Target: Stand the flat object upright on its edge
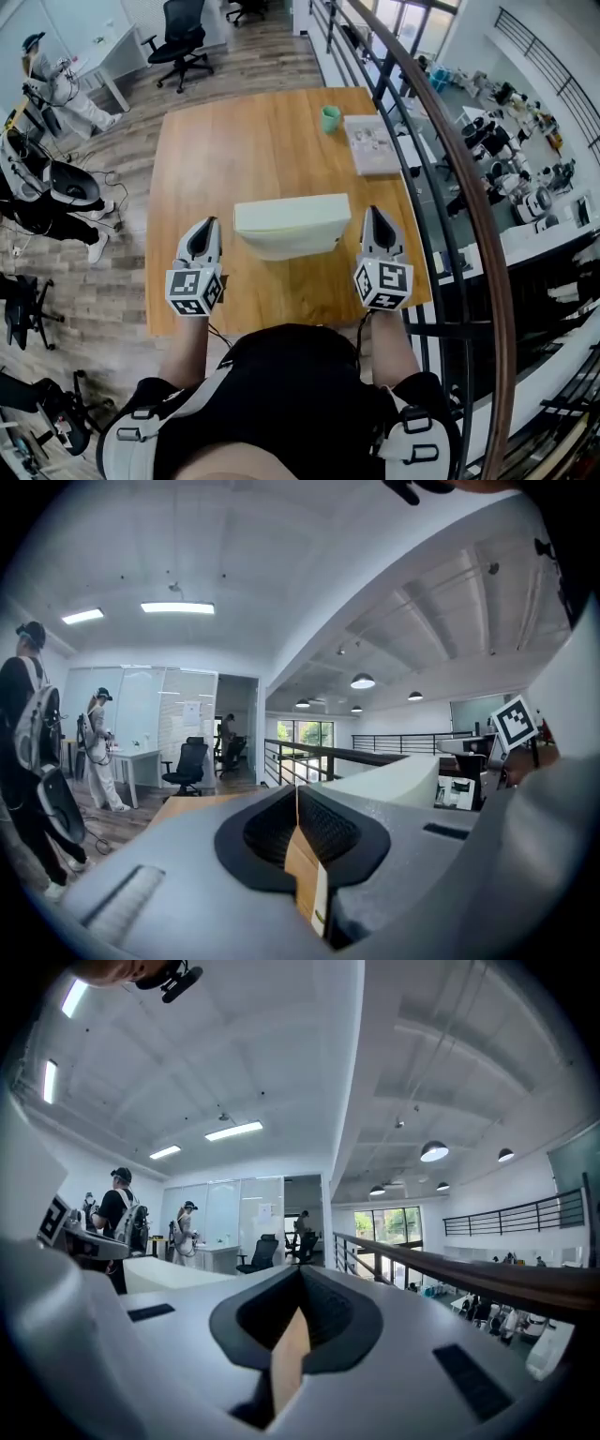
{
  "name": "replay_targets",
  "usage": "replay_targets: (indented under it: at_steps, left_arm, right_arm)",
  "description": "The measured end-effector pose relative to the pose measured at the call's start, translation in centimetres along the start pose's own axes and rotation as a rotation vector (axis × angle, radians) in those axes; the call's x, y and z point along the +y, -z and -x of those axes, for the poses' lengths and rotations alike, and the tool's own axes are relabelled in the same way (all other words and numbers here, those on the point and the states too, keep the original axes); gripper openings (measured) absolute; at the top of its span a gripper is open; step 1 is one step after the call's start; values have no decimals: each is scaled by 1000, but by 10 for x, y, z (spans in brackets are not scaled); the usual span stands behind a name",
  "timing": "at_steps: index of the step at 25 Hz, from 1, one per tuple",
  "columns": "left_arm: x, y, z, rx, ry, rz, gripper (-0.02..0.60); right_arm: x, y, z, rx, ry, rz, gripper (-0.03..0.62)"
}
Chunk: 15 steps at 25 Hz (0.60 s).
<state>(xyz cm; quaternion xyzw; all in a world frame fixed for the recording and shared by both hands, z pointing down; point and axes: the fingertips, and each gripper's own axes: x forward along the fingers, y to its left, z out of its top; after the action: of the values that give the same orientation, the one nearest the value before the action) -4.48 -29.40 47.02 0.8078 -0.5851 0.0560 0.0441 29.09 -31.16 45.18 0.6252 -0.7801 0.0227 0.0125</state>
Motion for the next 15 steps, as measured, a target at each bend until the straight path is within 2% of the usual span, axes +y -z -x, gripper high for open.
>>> replay_targets:
  at_steps: [4, 8, 15]
  left_arm:
    - [2, -39, 3, -56, -32, 5, 5]
    - [0, -71, -2, -94, -56, -28, 5]
    - [-16, -92, -24, -125, -46, -64, 5]
  right_arm:
    - [0, -30, -2, -35, 29, -25, 5]
    - [11, -58, -13, -81, 23, -8, 5]
    - [56, -81, -40, -124, -69, -39, 5]
